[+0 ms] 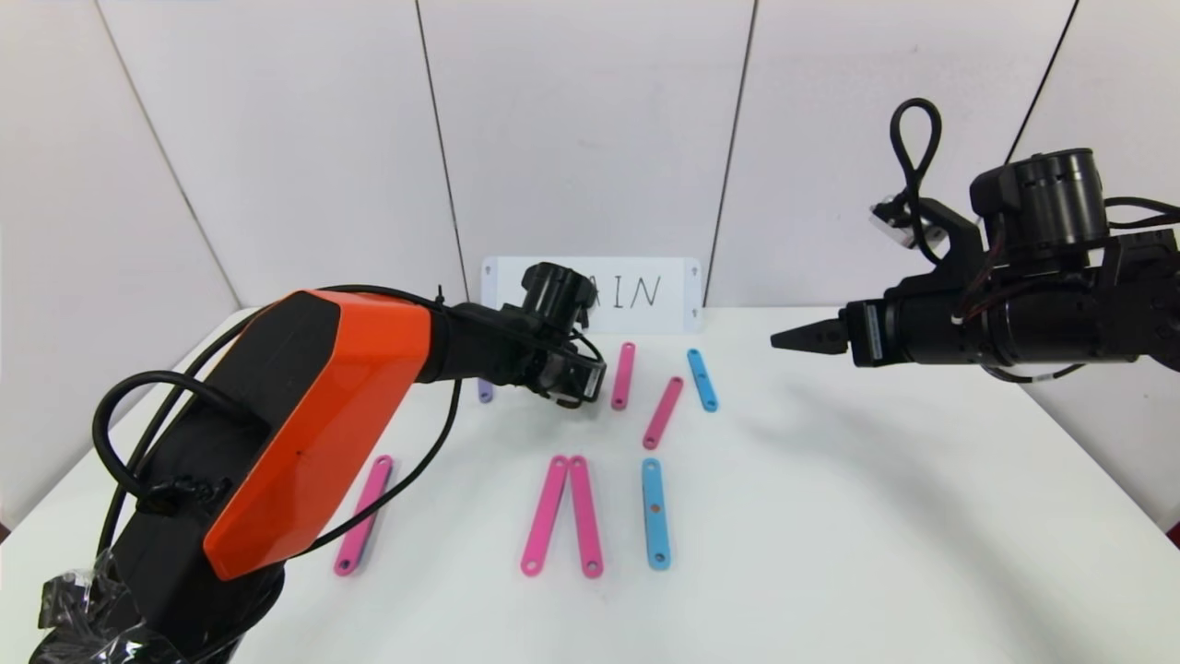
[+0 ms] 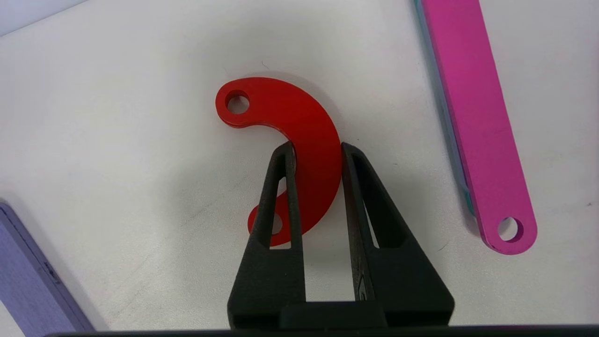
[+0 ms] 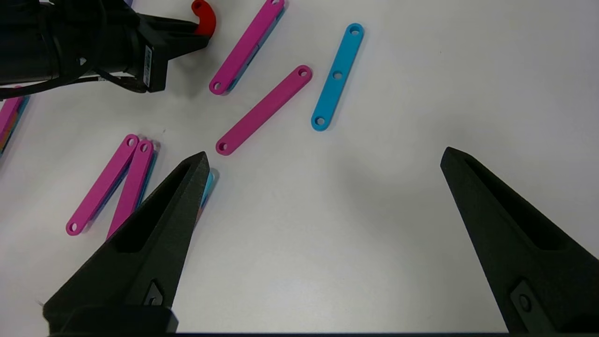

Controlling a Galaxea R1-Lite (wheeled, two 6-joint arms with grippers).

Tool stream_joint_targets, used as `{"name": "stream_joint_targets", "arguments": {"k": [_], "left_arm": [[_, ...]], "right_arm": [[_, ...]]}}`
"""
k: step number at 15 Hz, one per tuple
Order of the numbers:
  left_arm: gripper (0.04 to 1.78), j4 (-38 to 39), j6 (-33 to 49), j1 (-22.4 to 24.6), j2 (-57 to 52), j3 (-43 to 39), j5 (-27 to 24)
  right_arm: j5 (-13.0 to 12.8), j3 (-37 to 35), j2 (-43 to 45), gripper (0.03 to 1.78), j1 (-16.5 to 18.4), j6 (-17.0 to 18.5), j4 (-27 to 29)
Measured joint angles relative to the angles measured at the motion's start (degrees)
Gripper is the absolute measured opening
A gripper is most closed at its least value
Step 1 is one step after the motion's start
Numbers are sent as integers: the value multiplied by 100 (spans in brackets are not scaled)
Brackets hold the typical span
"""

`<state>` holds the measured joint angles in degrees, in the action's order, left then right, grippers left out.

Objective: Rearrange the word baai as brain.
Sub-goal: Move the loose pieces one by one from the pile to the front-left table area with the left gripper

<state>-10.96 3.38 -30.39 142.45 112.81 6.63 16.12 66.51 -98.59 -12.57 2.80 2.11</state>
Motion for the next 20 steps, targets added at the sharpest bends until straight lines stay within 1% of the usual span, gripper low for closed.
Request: {"name": "stream_joint_targets", "arguments": {"k": [12, 17, 19, 20], "left_arm": [[30, -48, -13, 104, -584, -168, 76], [30, -54, 0, 151, -758, -363, 94], [30, -185, 34, 201, -956, -589, 224], [30, -296, 84, 232, -1080, -747, 369]], "right_arm": [[-5, 0, -4, 174, 11, -2, 0], [-11, 9, -12, 174, 20, -2, 0], [-9, 9, -21, 174, 20, -2, 0], [-7, 9, -28, 174, 20, 0, 0]]}}
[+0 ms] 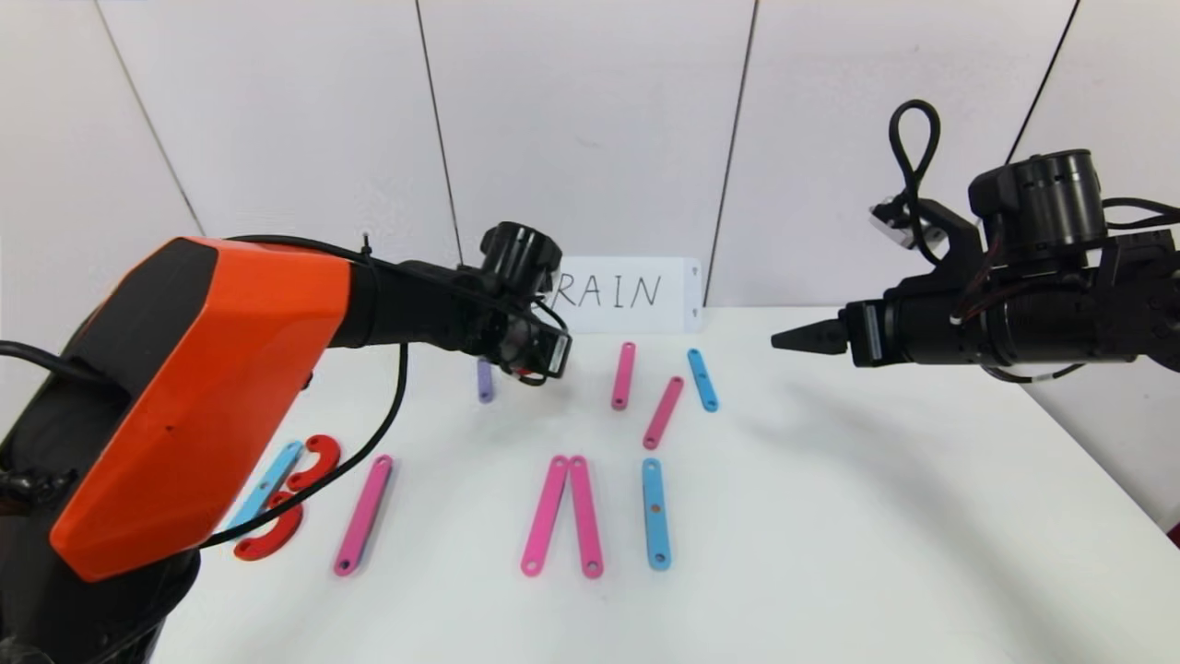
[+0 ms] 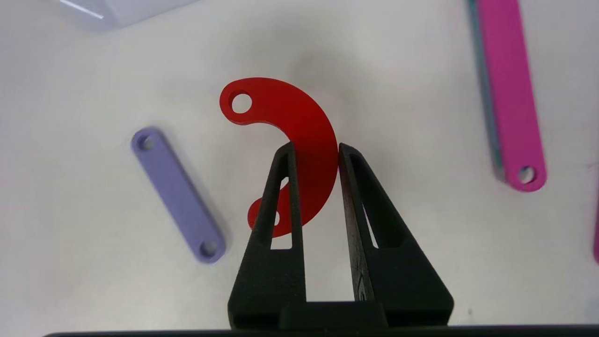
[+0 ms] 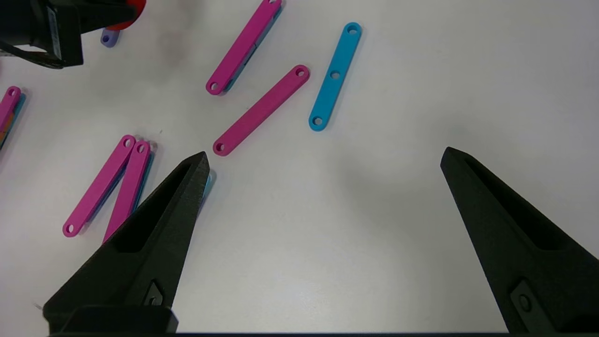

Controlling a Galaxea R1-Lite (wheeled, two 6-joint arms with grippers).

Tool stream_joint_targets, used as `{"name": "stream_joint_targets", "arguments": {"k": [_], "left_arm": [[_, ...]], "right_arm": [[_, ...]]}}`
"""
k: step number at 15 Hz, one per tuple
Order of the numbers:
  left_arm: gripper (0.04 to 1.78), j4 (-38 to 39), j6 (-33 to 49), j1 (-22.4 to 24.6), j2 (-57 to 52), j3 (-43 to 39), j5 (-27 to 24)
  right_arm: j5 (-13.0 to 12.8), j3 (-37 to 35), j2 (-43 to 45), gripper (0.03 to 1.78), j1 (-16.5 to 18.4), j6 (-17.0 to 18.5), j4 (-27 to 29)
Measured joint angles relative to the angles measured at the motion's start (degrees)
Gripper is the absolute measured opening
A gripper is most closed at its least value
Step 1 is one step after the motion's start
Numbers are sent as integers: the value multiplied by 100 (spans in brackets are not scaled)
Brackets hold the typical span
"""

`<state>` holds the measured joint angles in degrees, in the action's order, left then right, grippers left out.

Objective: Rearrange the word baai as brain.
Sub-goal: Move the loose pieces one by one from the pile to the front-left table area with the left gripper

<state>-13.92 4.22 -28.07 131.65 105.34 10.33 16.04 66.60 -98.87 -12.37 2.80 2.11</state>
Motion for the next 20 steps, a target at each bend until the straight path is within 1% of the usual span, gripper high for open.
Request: {"name": "stream_joint_targets", "arguments": {"k": [3, 5, 9, 10, 14, 17, 20], "left_arm": [[30, -278, 349, 44, -411, -545, 371], [30, -597, 755, 54, -692, -892, 557], [30, -1292, 1565, 57, -1147, -1349, 635], [30, -1347, 1673, 57, -1232, -1488, 651], [30, -1203, 1769, 82, -1418, -2110, 684], [30, -958, 1774, 95, -1467, -2449, 681], [30, -917, 1747, 95, -1532, -2726, 651]], "right_arm": [[0, -6, -20, 174, 0, -2, 0], [2, -9, -30, 174, -5, -2, 0], [5, -21, -50, 174, -11, 0, 0], [5, -23, -55, 174, -13, 0, 0], [7, -30, -66, 174, -16, 0, 0], [2, -30, -83, 174, -24, 0, 0], [0, -30, -100, 174, -27, 0, 0]]}}
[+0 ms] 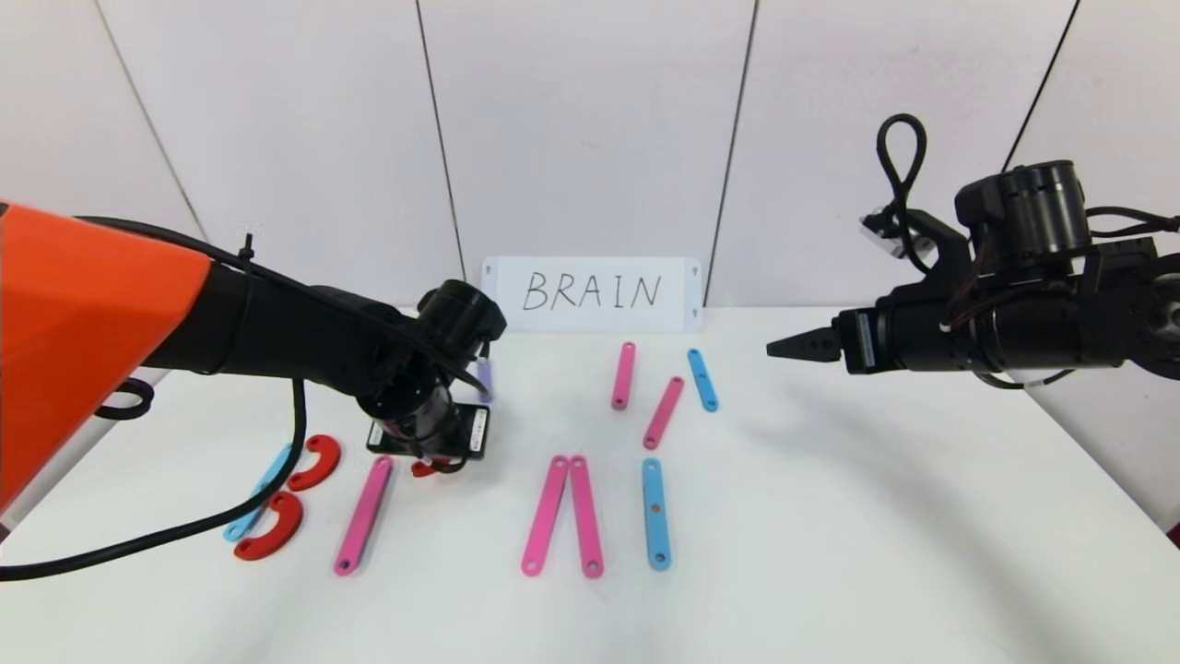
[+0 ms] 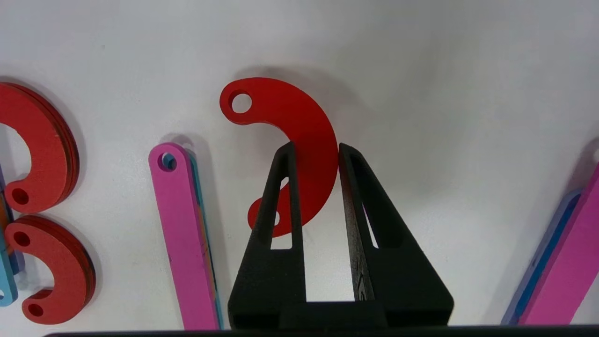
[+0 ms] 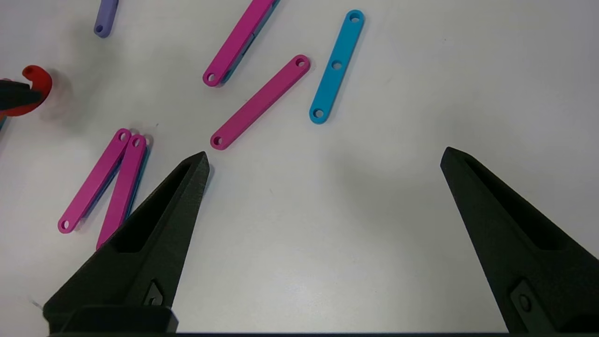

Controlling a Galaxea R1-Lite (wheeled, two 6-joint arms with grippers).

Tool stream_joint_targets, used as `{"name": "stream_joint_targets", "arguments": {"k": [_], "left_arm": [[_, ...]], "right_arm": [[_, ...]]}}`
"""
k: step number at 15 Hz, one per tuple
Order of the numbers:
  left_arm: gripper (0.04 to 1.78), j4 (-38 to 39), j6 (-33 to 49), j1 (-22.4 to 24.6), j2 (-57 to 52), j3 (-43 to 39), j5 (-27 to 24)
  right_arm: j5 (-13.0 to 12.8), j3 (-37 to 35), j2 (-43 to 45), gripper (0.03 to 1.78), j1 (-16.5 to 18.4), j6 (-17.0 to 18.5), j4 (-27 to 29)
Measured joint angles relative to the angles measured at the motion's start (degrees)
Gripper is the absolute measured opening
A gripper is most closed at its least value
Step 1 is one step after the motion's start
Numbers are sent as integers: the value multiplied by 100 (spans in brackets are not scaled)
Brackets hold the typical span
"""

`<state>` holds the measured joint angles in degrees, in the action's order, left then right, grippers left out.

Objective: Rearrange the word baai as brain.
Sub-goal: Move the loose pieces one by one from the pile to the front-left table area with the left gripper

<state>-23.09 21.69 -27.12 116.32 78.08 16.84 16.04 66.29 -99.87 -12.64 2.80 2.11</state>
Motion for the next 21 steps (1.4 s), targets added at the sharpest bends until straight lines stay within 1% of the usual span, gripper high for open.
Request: {"name": "stream_joint_targets", "arguments": {"k": [3, 8, 11, 17, 21], "left_arm": [[30, -6, -96, -2, -89, -177, -28], [30, 49, -596, 4, -273, -512, -240], [30, 568, -909, 98, -334, -774, -306], [30, 652, -926, 235, -295, -852, -304], [30, 661, -929, 244, -265, -885, -300]], "right_arm": [[-1, -15, -18, 174, -17, 0, 0], [-1, -34, -27, 174, -39, -2, 0], [-4, -37, -27, 174, -41, -2, 0], [-6, -63, -33, 174, -50, -5, 0], [-6, -65, -35, 174, -52, -5, 0]]}}
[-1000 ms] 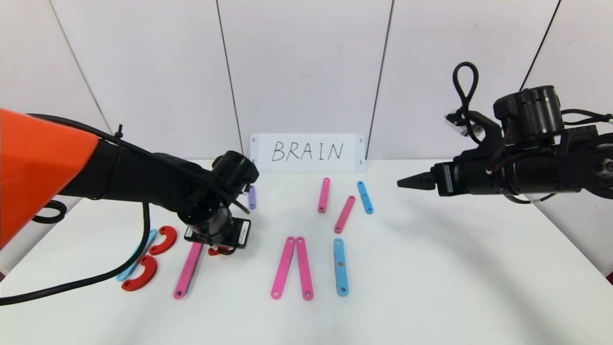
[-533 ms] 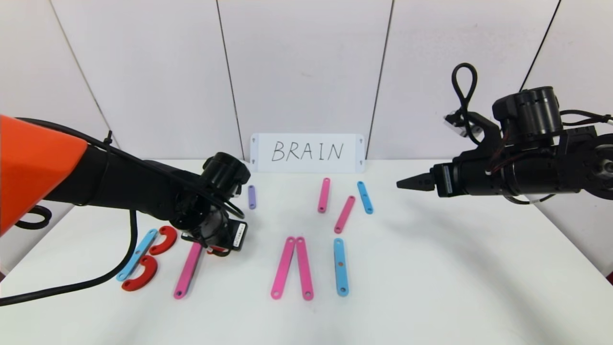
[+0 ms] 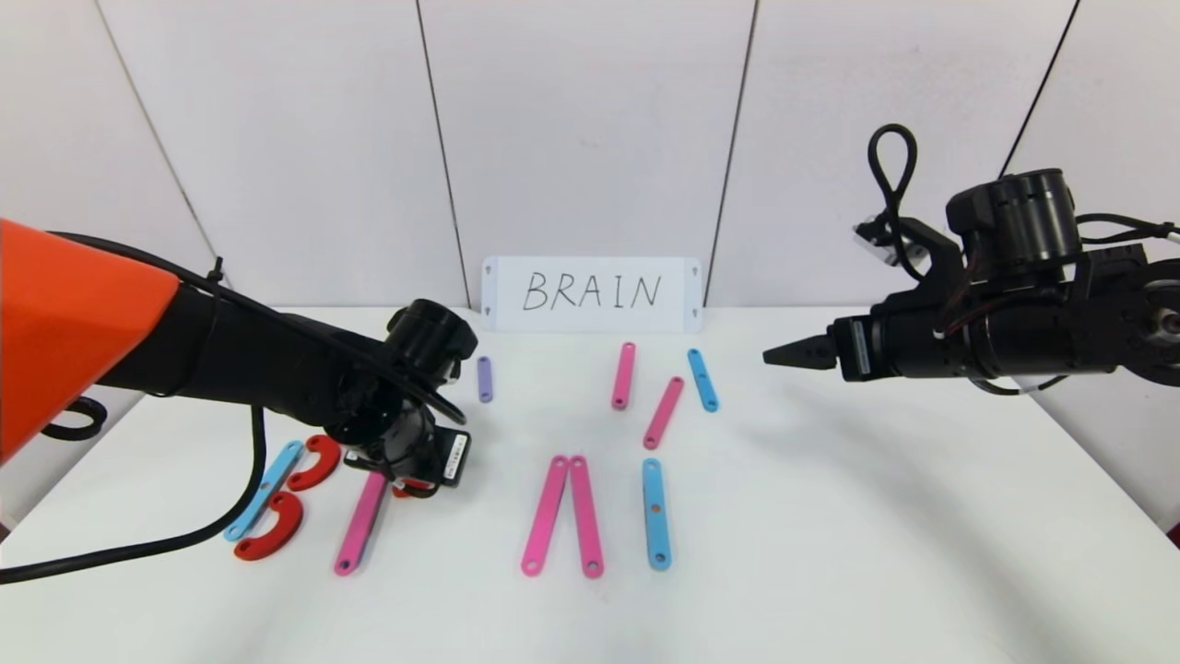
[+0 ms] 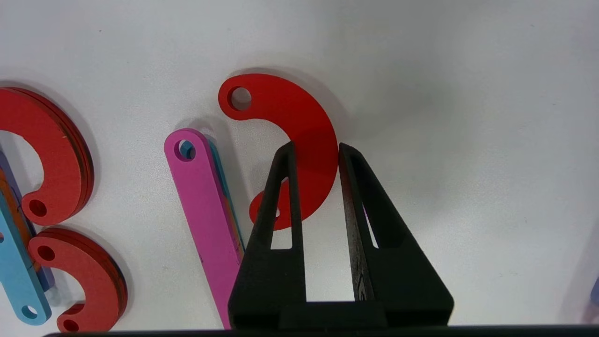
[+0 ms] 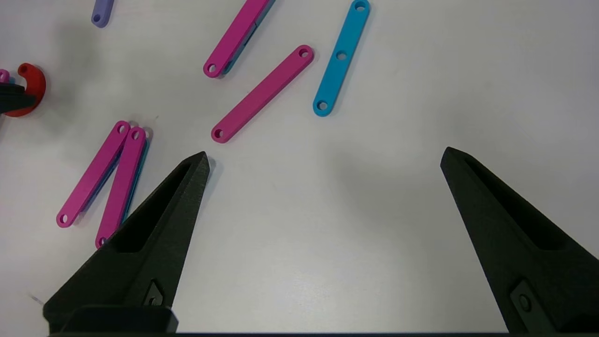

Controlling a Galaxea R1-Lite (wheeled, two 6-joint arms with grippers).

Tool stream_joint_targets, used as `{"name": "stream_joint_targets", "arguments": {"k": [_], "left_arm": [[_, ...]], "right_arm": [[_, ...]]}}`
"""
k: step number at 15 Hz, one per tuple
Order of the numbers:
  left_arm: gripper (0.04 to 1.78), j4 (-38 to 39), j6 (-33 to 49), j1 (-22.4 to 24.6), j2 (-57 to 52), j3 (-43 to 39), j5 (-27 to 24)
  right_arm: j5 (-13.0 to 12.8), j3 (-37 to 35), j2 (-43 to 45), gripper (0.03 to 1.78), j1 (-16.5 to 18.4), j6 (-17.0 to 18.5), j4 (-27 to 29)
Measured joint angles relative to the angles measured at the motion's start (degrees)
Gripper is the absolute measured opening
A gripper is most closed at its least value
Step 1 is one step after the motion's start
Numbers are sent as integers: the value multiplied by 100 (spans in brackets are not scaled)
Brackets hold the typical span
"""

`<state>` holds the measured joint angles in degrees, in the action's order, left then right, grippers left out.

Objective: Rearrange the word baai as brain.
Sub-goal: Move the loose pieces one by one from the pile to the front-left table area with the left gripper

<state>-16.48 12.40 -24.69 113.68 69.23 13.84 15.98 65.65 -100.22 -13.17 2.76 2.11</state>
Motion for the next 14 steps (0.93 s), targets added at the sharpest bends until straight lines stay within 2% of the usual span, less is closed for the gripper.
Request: {"name": "stream_joint_targets", "arguments": {"k": [3, 5, 7, 11, 14], "left_arm": [[32, 11, 0, -6, 13, 9, -4], [44, 11, -5, -9, 16, 26, -6], [67, 12, -132, -11, 13, 48, -4], [135, 11, -199, -11, 13, 105, -6], [165, 12, -210, -23, 27, 378, -4]], "right_arm": [[-2, -5, 0, 174, 0, 2, 0], [-2, -5, 0, 174, 0, 0, 0], [-2, -7, -6, 174, -6, 0, 0], [-2, -10, -11, 174, -9, -4, 0], [0, -11, -16, 174, -6, -4, 0]]}}
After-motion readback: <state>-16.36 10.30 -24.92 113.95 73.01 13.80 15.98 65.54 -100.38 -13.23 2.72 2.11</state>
